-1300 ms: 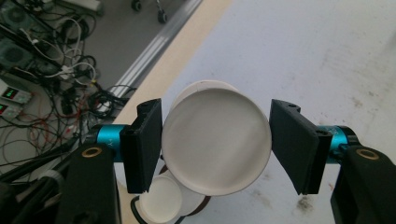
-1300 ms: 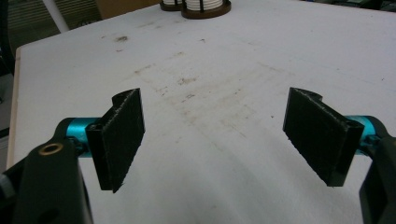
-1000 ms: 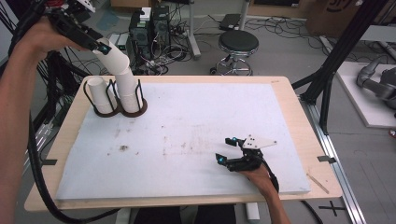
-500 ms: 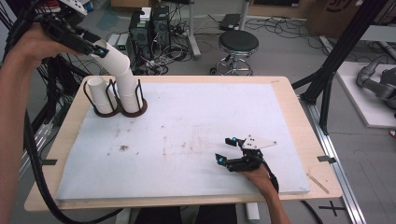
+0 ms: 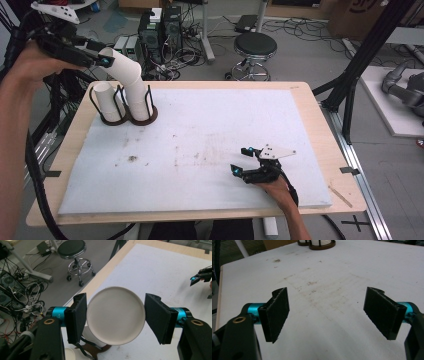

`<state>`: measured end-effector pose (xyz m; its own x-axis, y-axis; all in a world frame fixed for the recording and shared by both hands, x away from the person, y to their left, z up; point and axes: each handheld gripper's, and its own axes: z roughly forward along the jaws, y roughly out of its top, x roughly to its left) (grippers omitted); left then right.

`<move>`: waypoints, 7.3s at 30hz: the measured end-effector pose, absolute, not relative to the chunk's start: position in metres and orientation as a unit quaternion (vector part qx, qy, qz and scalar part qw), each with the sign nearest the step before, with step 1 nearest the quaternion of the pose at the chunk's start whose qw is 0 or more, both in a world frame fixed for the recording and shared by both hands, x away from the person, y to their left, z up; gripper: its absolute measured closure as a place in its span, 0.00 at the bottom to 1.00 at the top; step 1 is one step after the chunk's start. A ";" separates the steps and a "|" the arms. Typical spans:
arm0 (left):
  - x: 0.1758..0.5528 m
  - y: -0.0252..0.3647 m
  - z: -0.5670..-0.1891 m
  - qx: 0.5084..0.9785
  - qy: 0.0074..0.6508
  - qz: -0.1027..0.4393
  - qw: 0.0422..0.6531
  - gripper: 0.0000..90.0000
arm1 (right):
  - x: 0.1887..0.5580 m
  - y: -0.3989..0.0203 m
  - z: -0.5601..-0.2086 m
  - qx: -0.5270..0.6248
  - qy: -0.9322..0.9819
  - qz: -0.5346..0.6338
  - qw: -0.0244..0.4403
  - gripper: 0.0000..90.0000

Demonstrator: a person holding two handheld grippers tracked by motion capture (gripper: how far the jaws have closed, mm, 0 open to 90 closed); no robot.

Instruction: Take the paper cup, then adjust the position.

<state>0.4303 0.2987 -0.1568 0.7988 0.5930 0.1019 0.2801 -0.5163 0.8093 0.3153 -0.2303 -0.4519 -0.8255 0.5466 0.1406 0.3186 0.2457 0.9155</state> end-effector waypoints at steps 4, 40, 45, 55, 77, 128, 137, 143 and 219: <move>0.422 0.301 -0.167 0.839 0.257 0.177 0.445 0.41 | 0.316 -0.231 -0.452 0.277 0.784 0.547 0.102 0.24; 0.345 0.295 -0.245 0.778 0.208 0.126 0.579 0.41 | 0.316 -0.230 -0.452 0.274 0.785 0.546 0.102 0.24; 0.338 0.294 -0.260 0.774 0.200 0.115 0.590 0.41 | 0.316 -0.230 -0.452 0.276 0.784 0.546 0.101 0.24; 0.331 0.294 -0.288 0.767 0.184 0.097 0.607 0.41 | 0.317 -0.231 -0.452 0.279 0.784 0.545 0.101 0.24; 0.316 0.280 -0.320 0.748 0.142 0.079 0.643 0.41 | 0.316 -0.229 -0.452 0.280 0.785 0.542 0.107 0.24; 0.320 0.270 -0.337 0.764 0.139 0.065 0.627 0.41 | 0.314 -0.227 -0.451 0.275 0.789 0.536 0.120 0.24; 0.321 0.269 -0.340 0.761 0.139 0.060 0.632 0.41 | 0.317 -0.229 -0.447 0.267 0.785 0.549 0.109 0.24; 0.322 0.267 -0.341 0.757 0.136 0.055 0.637 0.41 | 0.317 -0.231 -0.426 0.251 0.757 0.591 0.117 0.24; 0.324 0.192 -0.351 0.769 0.064 -0.019 0.636 0.41 | 0.333 -0.108 -0.355 0.074 0.781 0.620 -0.014 0.15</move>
<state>0.3245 0.1918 -0.3508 0.9912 0.0733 -0.1103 0.1221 -0.1832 0.9755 0.3334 -0.1079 -0.3553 -0.9887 0.0980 0.1137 0.1330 0.2214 0.9661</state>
